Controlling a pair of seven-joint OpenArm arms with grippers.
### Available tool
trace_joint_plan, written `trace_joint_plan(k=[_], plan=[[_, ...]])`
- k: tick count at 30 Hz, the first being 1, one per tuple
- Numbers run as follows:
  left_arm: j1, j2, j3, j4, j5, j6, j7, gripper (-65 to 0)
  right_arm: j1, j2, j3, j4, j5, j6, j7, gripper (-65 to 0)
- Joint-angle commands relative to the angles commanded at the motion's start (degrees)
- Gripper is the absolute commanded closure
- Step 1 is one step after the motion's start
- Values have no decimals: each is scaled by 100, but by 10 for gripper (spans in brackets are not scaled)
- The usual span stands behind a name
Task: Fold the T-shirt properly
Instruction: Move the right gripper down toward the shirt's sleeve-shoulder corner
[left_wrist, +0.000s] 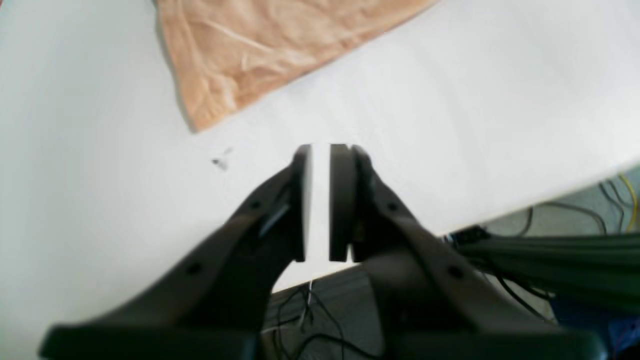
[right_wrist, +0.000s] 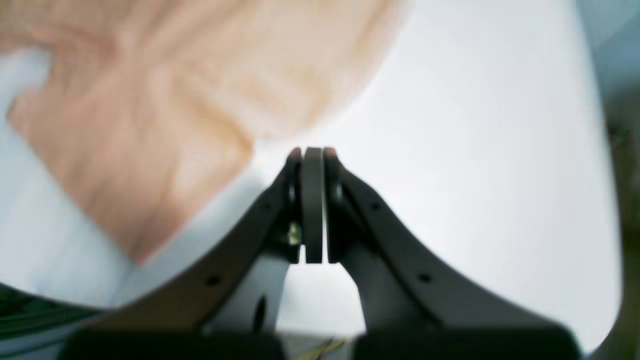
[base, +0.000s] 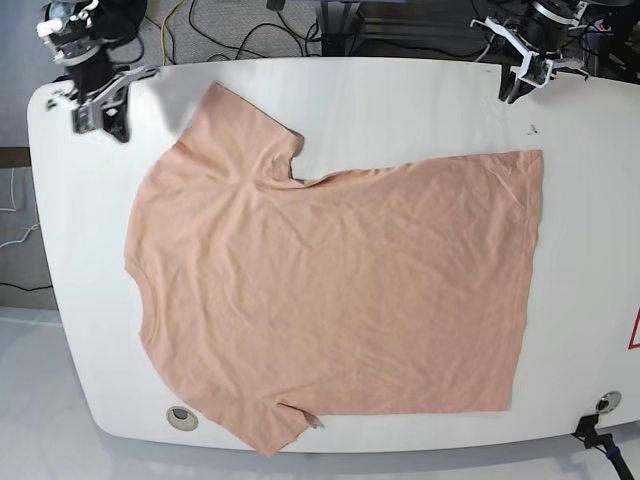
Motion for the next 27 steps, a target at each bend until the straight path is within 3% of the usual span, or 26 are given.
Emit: trace_joint_plan(k=[6, 18, 22, 26, 27], plan=[[82, -107, -20, 470, 29, -90, 668, -208, 240, 17, -39, -54, -122, 24, -193, 0], [-299, -289, -22, 312, 193, -76, 699, -101, 474, 95, -108, 692, -204, 148, -419, -8], [-392, -214, -20, 194, 230, -88, 781, -107, 431, 214, -176, 656, -112, 289, -461, -64], [-501, -208, 62, -35, 460, -80, 878, -180, 445, 242, -237, 539, -99, 436, -502, -86], [-486, -214, 9, 65, 329, -73, 924, -134, 491, 174, -126, 641, -146, 350, -429, -58]])
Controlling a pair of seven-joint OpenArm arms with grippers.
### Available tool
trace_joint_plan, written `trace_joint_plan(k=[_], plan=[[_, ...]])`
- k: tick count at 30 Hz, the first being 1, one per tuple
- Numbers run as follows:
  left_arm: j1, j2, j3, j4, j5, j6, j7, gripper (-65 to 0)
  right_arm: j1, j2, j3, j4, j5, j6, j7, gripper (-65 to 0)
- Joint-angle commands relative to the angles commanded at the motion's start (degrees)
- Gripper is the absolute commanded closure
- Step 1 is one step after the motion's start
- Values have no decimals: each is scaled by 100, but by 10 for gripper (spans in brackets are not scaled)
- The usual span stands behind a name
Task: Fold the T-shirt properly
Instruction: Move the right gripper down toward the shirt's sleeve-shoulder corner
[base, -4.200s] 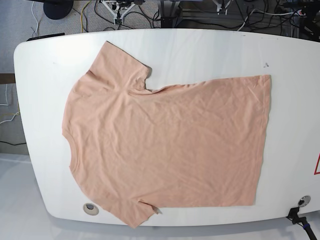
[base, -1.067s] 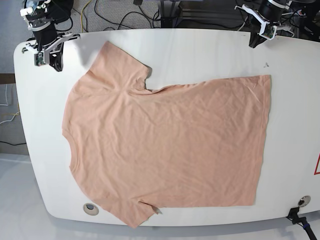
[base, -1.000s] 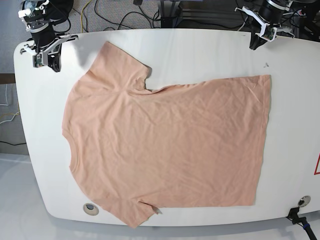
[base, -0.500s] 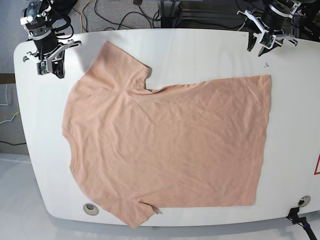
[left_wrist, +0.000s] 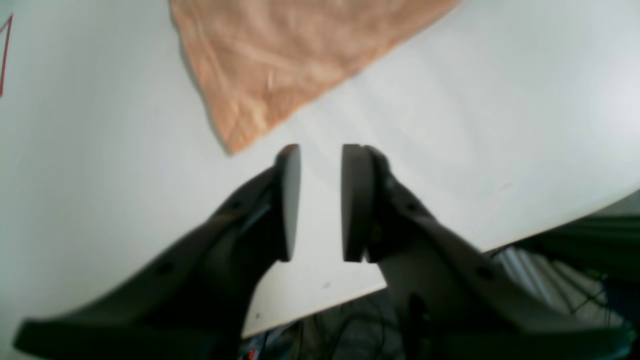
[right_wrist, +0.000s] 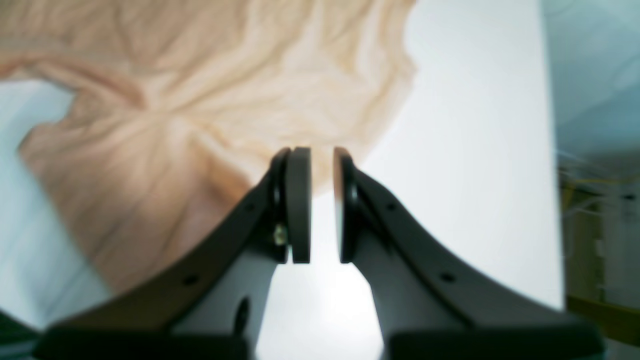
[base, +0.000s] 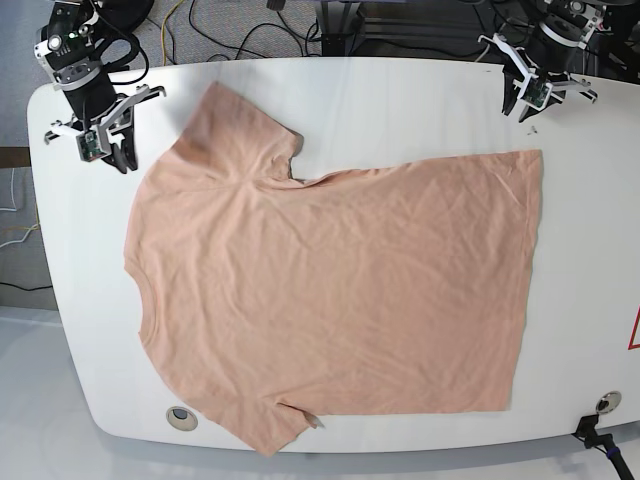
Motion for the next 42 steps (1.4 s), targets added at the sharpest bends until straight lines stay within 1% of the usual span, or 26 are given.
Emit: trace_joint_plan(k=[2, 4, 6, 8, 9, 14, 19, 22, 25, 28, 29, 30, 36, 42], plan=[[11, 14, 3, 8, 1, -12, -6, -139, 15, -45, -30, -19, 0, 45, -9, -78], [2, 7, 0, 10, -9, -21, 29, -140, 26, -104, -25, -48, -14, 186, -85, -122], [19, 1, -16, 7, 5, -25, 67, -141, 47, -167, -20, -65, -44, 389, -227, -172], [16, -6, -7, -8, -3, -41, 97, -140, 49, -244, -2, -78, -129, 509, -452, -214], [17, -4, -5, 15, -19, -48, 84, -140, 72, -279, -1, -84, -190, 523, -536, -226], [-9, -7, 17, 21, 3, -36, 44, -137, 211, -437, -121, -144, -607, 484, -826, -221], [-48, -5, 5, 12, 19, -53, 63, -137, 501, -675, -577, -211, -1317, 451, -1283, -222], [-33, -8, 17, 26, 28, -71, 44, -137, 622, -1014, -687, -271, -1670, 443, -1368, -222], [-47, -20, 17, 26, 15, -69, 55, -136, 705, -1435, -698, -328, -1852, 446, -1404, -225], [-75, -26, 20, 10, 3, -67, 78, -134, 773, -1656, -757, -369, -1974, 428, -1420, -234], [-75, -38, 8, -1, -10, -65, 102, -135, 781, -1679, -785, -369, -2010, 413, -1433, -239], [-115, -6, 33, 18, -32, -25, 37, -135, 699, -1450, -700, -340, -1816, 502, -1426, -225], [-179, -13, 48, -11, 24, -21, -15, -131, 681, -1498, -830, -394, -1806, 479, -1467, -216], [-205, -6, 47, -35, 8, 6, 15, -130, 662, -1654, -1195, -505, -1992, 490, -1461, -216]])
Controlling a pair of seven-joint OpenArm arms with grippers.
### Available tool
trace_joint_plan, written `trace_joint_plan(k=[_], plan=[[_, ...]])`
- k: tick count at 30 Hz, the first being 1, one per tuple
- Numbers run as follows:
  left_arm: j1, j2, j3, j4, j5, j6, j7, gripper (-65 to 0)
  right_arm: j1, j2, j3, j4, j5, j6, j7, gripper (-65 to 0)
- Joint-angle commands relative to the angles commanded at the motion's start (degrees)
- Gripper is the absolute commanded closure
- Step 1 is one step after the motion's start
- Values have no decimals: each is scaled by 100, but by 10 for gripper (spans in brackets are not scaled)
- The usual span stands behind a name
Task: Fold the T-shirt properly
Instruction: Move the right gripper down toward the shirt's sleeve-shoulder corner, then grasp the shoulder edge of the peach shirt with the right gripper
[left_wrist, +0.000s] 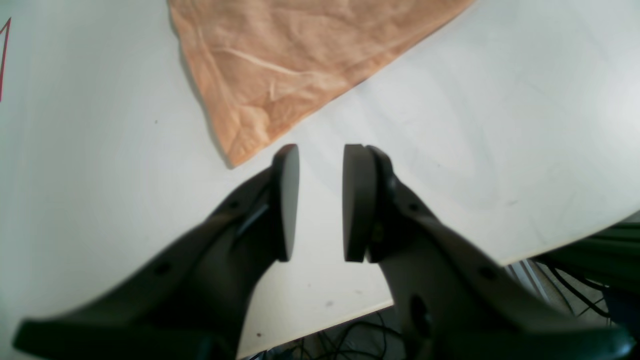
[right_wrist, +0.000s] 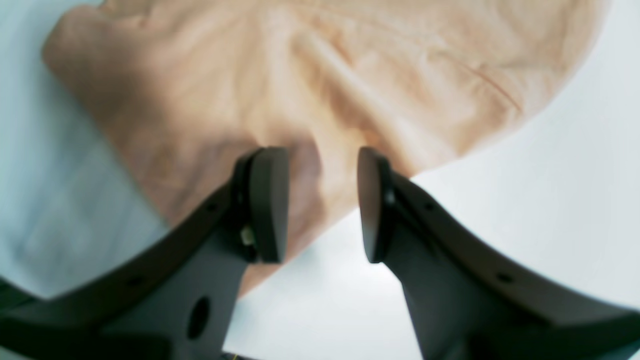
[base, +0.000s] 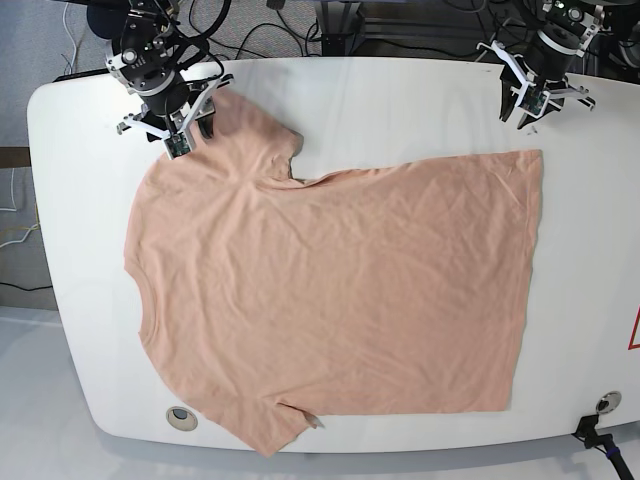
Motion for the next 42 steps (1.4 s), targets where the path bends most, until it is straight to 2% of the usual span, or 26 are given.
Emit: trace_joint_plan(k=[7, 11, 17, 18, 30, 37, 42], plan=[[-62, 4, 2, -59, 13, 293, 243, -138, -20, -155, -263, -138, -298, -8, 23, -215], [-97, -3, 21, -142, 16, 323, 391, -142, 4, -253, -301, -235, -470, -15, 35, -215], [-165, -22, 57, -338, 1, 571, 678, -153, 28, -245, -337, -569, -408, -8, 49, -213], [-184, 8, 55, -248, -3, 463, 545, -140, 9, -258, -380, -453, -527, -4, 14, -227], [-220, 6, 61, -226, 1, 463, 563, -136, 15, -206, -358, -383, -800, -42, 7, -227], [-286, 4, 67, -227, 0, 464, 561, -138, -15, -132, -353, -185, -850, -49, 13, -294], [-317, -6, 75, -239, 19, 464, 538, -138, -22, -35, -340, -137, -931, -60, 9, -312]])
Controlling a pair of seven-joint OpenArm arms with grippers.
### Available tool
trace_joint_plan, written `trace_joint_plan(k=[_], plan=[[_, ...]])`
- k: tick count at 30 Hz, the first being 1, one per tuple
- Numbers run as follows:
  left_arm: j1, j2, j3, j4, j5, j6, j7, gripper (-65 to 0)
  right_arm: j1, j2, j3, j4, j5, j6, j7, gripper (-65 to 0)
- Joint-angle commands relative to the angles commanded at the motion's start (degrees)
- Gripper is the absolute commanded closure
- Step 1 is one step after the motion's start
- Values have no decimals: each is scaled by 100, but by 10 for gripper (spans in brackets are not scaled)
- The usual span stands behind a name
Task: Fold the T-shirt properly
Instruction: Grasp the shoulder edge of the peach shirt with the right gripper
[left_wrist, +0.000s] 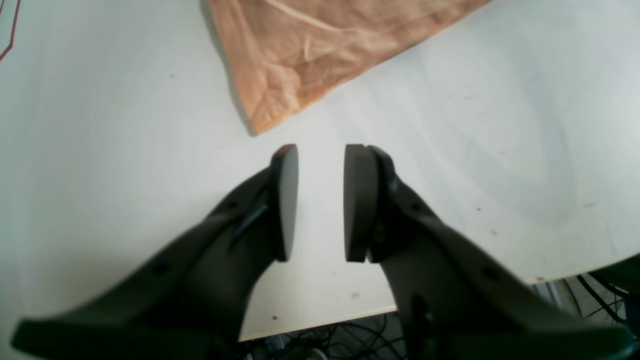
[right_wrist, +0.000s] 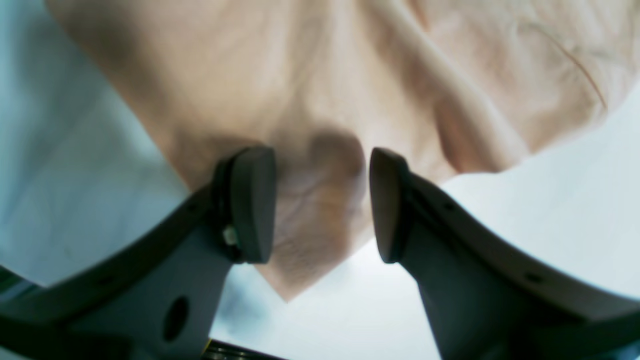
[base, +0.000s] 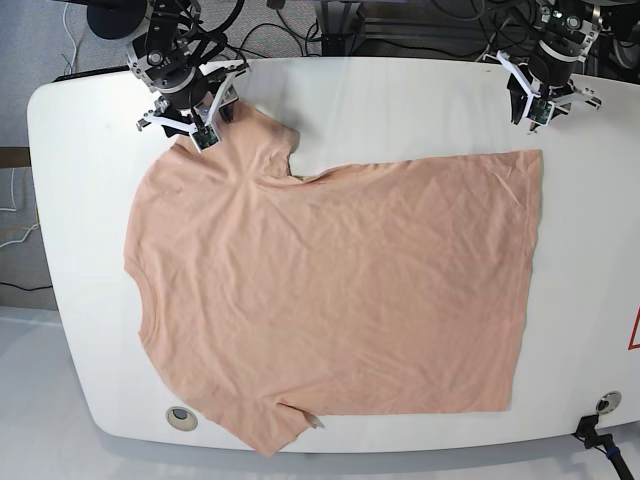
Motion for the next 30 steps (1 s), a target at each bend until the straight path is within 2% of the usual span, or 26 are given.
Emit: trace_joint_plan(k=[6, 15, 17, 30], plan=[[-12, 12, 1, 12, -31, 33, -60, -149, 41, -7, 32, -59, -5, 26, -48, -323], [-34, 36, -12, -11, -43, 12, -37, -157, 161, 56, 58, -100, 26, -56, -106, -311], [-176, 168, -21, -281, -17, 26, 123, -154, 295, 39, -28, -202, 143, -8, -72, -314], [-176, 159, -21, -289, -26, 17, 123, -158, 313, 30, 7, -175, 170, -8, -90, -314]])
